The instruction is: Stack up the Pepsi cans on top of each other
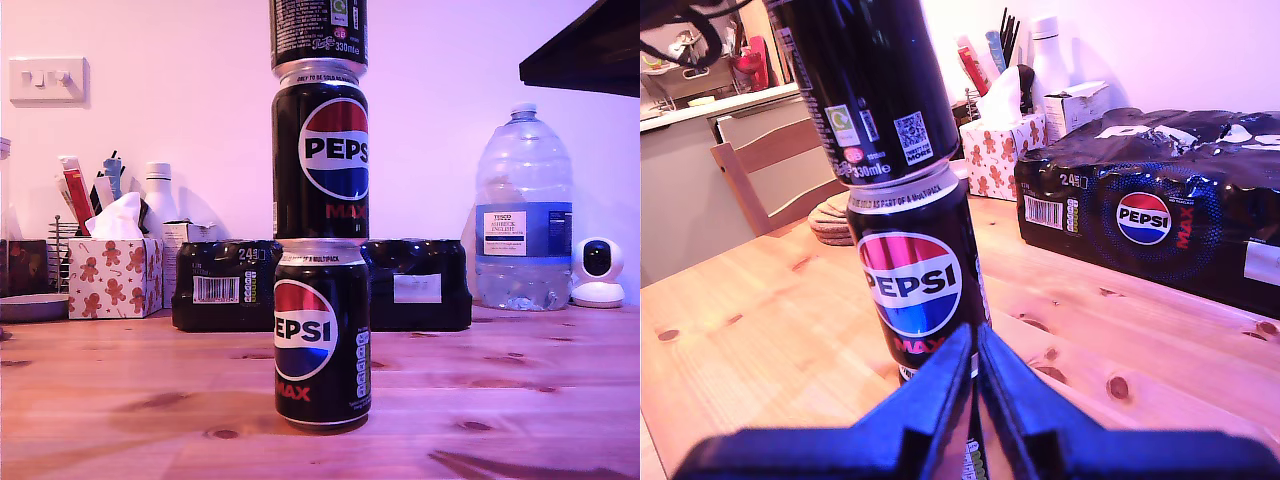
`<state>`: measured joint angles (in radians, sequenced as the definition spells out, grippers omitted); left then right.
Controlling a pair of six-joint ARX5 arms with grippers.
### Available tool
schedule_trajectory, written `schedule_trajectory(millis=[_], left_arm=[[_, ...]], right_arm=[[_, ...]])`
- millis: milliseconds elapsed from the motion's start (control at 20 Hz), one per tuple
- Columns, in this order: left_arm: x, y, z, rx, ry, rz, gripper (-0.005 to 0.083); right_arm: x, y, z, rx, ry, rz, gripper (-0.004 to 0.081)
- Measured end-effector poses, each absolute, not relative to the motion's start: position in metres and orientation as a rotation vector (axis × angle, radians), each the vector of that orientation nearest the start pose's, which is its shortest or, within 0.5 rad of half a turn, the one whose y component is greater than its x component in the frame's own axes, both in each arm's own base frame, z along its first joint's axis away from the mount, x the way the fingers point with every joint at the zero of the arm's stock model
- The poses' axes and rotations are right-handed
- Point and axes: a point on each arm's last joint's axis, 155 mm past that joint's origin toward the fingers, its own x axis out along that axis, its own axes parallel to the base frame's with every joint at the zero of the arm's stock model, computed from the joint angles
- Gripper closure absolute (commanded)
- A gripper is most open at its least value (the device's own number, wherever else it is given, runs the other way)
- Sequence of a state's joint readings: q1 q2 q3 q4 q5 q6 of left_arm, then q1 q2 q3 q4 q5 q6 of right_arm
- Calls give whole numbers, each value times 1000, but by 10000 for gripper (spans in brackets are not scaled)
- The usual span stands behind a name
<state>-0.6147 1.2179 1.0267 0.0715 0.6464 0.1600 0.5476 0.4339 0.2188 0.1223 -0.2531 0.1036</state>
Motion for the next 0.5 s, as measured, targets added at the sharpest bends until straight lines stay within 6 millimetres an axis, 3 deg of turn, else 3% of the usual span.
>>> schedule_trajectory(millis=[350, 400, 500], left_arm=[[260, -314, 381, 139, -73, -1229, 69], [263, -311, 385, 140, -78, -1202, 97], [267, -305, 390, 142, -81, -1157, 254]], right_arm=[[218, 180, 213, 57, 59, 768, 783], [221, 176, 213, 54, 55, 748, 783], [232, 163, 213, 10, 36, 671, 783]])
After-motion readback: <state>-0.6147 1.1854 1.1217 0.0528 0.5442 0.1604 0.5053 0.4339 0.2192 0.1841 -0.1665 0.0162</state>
